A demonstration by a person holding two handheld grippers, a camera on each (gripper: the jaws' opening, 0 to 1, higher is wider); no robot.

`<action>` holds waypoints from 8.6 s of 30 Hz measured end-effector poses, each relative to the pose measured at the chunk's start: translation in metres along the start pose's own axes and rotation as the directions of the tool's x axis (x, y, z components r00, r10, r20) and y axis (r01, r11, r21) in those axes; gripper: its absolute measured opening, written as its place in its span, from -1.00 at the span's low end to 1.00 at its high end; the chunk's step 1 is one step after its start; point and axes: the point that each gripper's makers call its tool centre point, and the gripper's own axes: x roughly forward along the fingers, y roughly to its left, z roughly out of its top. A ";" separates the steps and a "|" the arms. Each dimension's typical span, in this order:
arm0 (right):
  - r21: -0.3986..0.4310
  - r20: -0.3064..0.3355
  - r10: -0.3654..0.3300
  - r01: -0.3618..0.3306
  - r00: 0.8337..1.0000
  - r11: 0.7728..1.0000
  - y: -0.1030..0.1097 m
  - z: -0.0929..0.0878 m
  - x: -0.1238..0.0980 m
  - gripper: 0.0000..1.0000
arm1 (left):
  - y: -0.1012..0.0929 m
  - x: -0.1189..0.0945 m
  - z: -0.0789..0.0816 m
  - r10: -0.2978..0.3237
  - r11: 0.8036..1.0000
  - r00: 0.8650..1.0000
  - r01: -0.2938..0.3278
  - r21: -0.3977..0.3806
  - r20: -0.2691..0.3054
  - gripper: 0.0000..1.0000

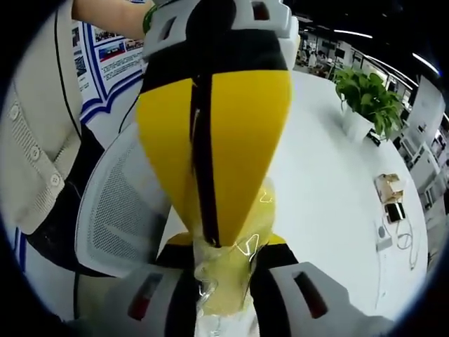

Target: Compare the silicone blocks by pressing each to a similar depth, holding the contact briefly, and releasing to observe deformation and rebound differences across the visible hardness samples.

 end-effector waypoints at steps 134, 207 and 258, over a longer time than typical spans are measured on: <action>0.785 0.139 -0.626 0.300 0.767 0.542 0.065 -0.093 -0.056 0.35 | 0.170 0.024 -0.261 0.404 0.675 0.890 -0.447 -0.586 -0.213 -0.29; 0.806 0.233 -0.755 0.312 0.614 0.502 0.063 -0.077 -0.063 0.33 | -0.042 -0.088 -0.150 0.685 0.486 0.722 -0.552 -0.678 -0.097 0.17; 0.851 0.247 -0.726 0.215 0.642 0.480 0.034 -0.157 -0.072 0.26 | 0.118 0.099 -0.149 0.530 0.256 0.843 -0.261 -0.931 -0.090 0.01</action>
